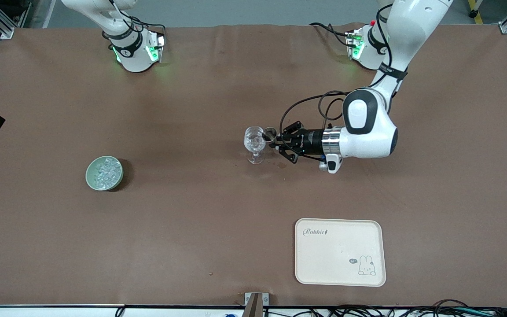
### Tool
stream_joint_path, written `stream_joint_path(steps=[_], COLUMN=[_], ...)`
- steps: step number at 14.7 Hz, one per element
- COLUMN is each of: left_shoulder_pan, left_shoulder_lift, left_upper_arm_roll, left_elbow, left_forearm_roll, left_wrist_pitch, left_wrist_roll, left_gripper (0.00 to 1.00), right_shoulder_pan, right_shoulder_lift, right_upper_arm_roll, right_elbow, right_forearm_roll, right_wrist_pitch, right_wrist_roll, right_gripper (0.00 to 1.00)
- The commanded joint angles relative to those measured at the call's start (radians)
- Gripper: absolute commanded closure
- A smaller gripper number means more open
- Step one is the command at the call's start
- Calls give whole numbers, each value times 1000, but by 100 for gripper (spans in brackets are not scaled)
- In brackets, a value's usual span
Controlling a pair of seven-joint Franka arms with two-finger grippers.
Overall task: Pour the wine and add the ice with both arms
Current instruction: 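Tilt the metal jigger over the wine glass with the left gripper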
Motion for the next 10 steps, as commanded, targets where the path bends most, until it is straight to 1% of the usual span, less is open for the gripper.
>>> stream_joint_path(steps=[1,6,10], left_shoulder_pan=[-19,-18,-20], left_shoulder_lift=[24,13,7], left_upper_arm_roll=[2,1,1], left_elbow=[41,50,81], left_forearm_roll=[50,179,265], left_wrist_pitch=[13,11,11], left_wrist_roll=[-23,-25,-94], left_gripper=[100,100,100], right_shoulder_pan=[-10,-7,-7], right_shoulder_lift=[-14,-14,-14], right_upper_arm_roll=[7,7,8], right_elbow=[-7,-6,-7], right_forearm_roll=[12,13,18], right_wrist_pitch=[-6,-1,4], right_wrist_roll=[-3,-3,-3], right_gripper=[97,97,97])
